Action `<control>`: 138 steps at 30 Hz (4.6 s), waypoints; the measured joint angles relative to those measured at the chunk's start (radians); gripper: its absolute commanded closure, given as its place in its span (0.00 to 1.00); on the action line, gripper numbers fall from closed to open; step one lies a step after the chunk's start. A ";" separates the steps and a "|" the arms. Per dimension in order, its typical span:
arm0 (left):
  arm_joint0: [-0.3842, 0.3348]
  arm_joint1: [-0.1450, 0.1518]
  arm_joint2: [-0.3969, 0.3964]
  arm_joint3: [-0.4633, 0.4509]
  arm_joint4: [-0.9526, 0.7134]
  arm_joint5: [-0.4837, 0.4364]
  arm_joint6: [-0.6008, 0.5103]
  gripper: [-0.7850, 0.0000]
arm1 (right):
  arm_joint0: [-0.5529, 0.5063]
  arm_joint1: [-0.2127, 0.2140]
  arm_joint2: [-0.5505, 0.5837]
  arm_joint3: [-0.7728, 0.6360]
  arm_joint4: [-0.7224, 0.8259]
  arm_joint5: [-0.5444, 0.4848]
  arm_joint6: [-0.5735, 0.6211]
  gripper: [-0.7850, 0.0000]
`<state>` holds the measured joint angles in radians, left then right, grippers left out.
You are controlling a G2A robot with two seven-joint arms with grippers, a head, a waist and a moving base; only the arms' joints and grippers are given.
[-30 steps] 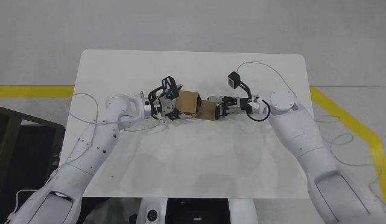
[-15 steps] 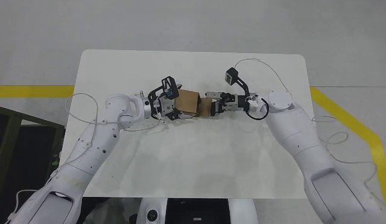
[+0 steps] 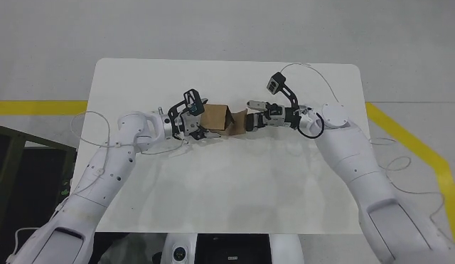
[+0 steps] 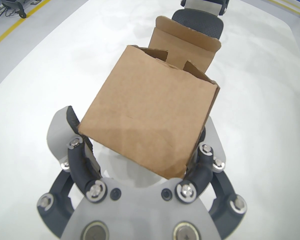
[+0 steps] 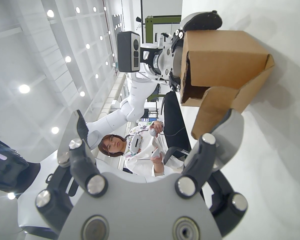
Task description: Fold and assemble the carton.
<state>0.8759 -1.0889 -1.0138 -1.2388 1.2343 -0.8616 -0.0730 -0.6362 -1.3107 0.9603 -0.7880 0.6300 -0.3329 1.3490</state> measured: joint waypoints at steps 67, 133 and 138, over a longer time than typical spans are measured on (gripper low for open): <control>0.007 -0.004 -0.003 -0.014 0.006 0.000 -0.024 0.00 | 0.039 0.059 0.066 0.060 -0.368 0.109 -0.057 0.61; 0.008 -0.008 -0.002 -0.003 0.018 0.003 -0.021 0.00 | -0.116 0.086 0.050 -0.178 -0.387 0.188 -0.099 0.53; 0.006 -0.010 0.004 0.000 0.019 0.002 -0.019 0.00 | -0.101 0.076 0.023 -0.152 -0.383 0.180 -0.114 0.44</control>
<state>0.8821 -1.0987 -1.0094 -1.2385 1.2528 -0.8599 -0.0921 -0.7377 -1.2352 0.9830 -0.9404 0.2466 -0.1531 1.2354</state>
